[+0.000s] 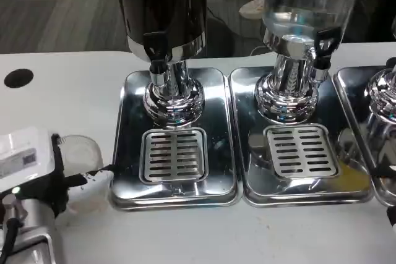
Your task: Grasp the cup under the faucet to collect the drink, then remove the cup.
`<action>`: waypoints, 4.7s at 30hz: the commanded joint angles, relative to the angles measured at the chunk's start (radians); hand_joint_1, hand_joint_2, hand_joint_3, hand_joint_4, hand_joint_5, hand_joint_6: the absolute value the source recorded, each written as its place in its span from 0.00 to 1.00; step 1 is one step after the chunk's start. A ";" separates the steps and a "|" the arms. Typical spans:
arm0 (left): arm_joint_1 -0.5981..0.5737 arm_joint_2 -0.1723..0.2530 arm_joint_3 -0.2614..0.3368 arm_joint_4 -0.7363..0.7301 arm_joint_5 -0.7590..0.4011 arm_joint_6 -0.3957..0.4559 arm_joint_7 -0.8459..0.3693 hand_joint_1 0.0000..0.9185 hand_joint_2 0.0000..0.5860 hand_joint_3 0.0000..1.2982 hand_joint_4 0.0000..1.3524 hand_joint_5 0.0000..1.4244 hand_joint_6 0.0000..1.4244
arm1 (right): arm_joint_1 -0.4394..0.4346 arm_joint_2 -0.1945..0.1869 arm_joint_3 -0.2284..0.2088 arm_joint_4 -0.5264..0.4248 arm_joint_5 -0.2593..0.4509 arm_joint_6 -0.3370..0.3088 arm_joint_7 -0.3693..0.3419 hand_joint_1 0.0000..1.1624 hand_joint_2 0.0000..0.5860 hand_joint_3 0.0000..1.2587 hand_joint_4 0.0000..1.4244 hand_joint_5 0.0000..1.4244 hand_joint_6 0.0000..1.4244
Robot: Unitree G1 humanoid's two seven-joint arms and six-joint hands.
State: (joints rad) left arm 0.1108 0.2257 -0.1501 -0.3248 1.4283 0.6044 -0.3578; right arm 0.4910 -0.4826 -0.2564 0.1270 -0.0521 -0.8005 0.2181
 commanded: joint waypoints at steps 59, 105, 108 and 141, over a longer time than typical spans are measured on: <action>-0.239 -0.170 -0.137 0.141 -0.003 0.003 0.157 0.31 0.20 0.37 0.43 0.62 0.84 | 0.052 -0.024 -0.008 0.063 0.052 -0.103 0.053 0.44 0.67 0.25 0.15 0.13 0.06; -0.330 -0.138 -0.223 0.281 -0.134 0.041 0.222 0.11 0.08 0.28 0.37 0.56 0.72 | -0.025 -0.017 0.012 0.141 0.054 -0.098 0.078 0.44 0.68 0.25 0.16 0.14 0.07; -0.327 -0.131 -0.226 0.267 -0.132 0.043 0.214 0.11 0.08 0.28 0.37 0.56 0.72 | -0.028 -0.015 0.015 0.141 0.054 -0.098 0.077 0.44 0.68 0.25 0.16 0.14 0.07; 0.026 -0.101 -0.059 -0.419 -0.241 -0.156 0.175 0.10 0.10 0.30 0.26 0.55 0.69 | -0.035 0.004 0.033 0.113 0.035 -0.066 0.070 0.44 0.68 0.25 0.15 0.14 0.08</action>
State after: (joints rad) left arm 0.1225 0.1355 -0.2334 -0.7147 1.2242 0.4863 -0.2188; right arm 0.4554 -0.4811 -0.2215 0.2527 -0.0131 -0.8772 0.2942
